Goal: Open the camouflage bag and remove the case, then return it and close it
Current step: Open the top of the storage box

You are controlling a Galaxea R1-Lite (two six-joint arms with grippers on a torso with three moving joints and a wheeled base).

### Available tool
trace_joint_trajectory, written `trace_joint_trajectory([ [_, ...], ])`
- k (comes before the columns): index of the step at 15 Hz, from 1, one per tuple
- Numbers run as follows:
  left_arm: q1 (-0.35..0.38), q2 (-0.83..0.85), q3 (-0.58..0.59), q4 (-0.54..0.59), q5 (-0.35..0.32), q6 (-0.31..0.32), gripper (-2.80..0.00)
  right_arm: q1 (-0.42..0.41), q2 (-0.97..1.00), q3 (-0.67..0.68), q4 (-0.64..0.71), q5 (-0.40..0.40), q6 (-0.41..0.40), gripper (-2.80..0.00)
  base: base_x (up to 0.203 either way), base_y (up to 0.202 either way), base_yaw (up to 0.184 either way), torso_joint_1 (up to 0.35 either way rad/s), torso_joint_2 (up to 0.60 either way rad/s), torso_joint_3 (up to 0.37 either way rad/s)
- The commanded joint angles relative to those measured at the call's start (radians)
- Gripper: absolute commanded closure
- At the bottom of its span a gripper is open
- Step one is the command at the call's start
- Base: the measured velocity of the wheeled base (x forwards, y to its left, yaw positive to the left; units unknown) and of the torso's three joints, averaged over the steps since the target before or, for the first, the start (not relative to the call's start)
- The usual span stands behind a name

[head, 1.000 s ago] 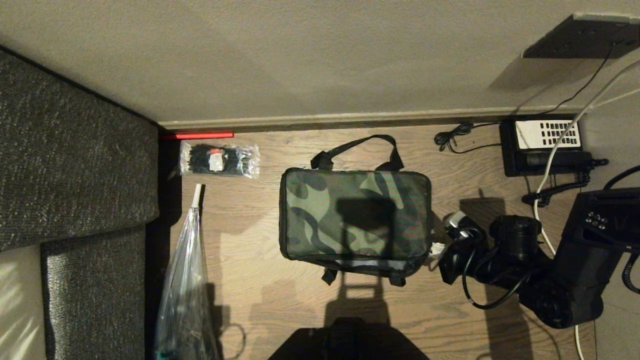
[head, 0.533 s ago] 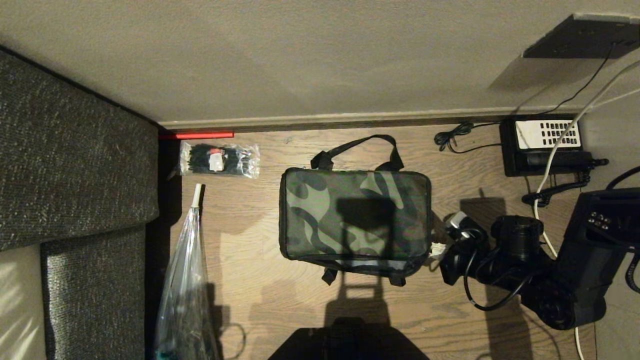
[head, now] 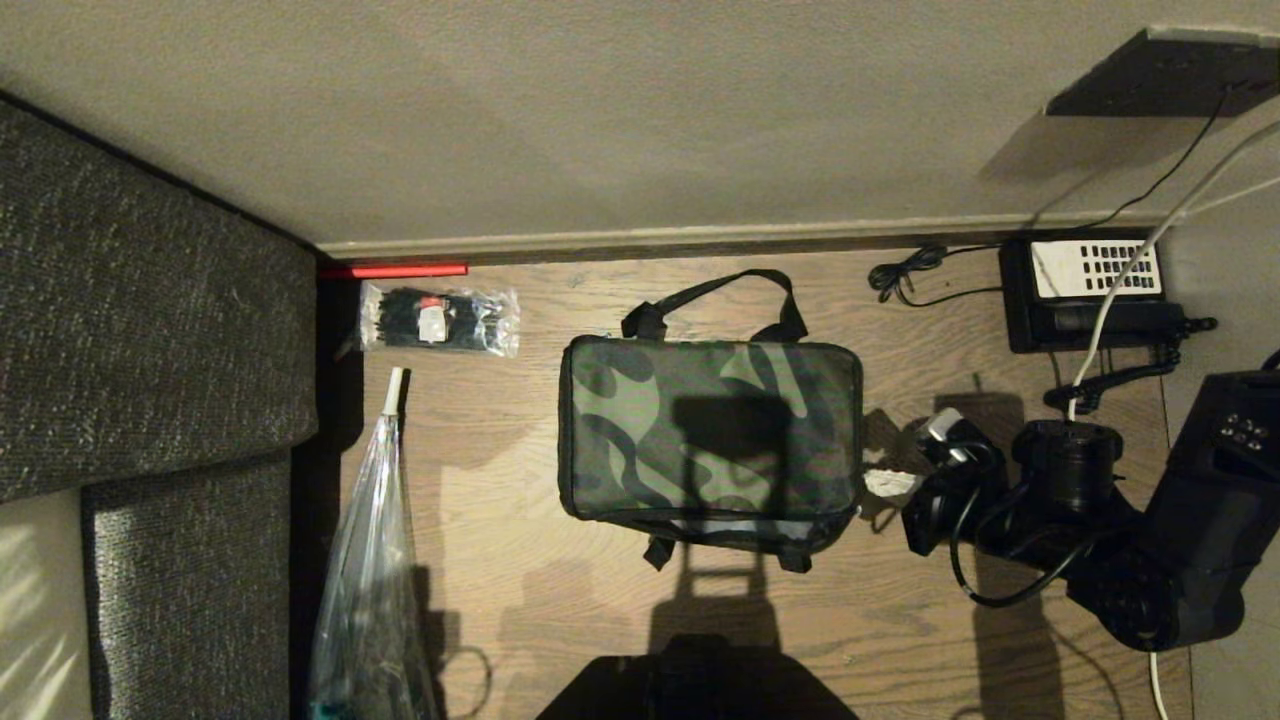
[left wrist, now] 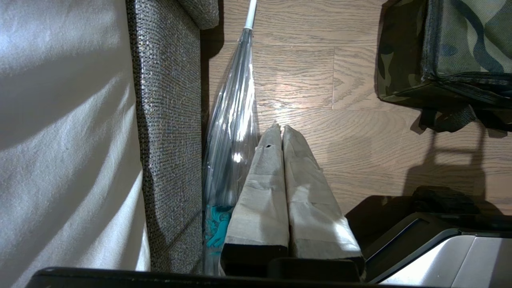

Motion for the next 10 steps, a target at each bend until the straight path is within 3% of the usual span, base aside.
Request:
trace_joint_trajectory([
  [1, 0.000, 0.002, 0.003, 0.000, 0.001, 0.000, 0.00, -0.014, -0.015, 0.013, -0.002, 0.004, 0.013, 0.00, 0.000, 0.000, 0.000, 0.000, 0.00, 0.000],
  [4, 0.000, 0.002, 0.003, 0.000, 0.001, 0.000, 0.00, -0.018, -0.023, 0.018, 0.010, -0.001, 0.054, 0.00, 0.000, 0.000, 0.000, 0.000, 0.00, 0.000],
  [5, 0.000, 0.002, 0.003, 0.000, 0.001, 0.000, 0.00, -0.018, -0.032, 0.019, 0.040, -0.007, 0.114, -2.80, 0.000, 0.000, 0.000, 0.000, 0.00, 0.000],
  [7, 0.000, 0.003, 0.003, 0.000, 0.001, 0.000, 0.00, -0.016, -0.063, 0.007, 0.138, -0.049, 0.274, -2.80, 0.000, 0.000, 0.000, 0.000, 0.00, 0.000],
  [10, 0.000, 0.007, 0.003, 0.000, 0.001, 0.000, 0.00, -0.010, -0.103, 0.006, 0.246, -0.062, 0.584, -2.80, 0.000, 0.000, 0.000, 0.000, 0.00, 0.000],
])
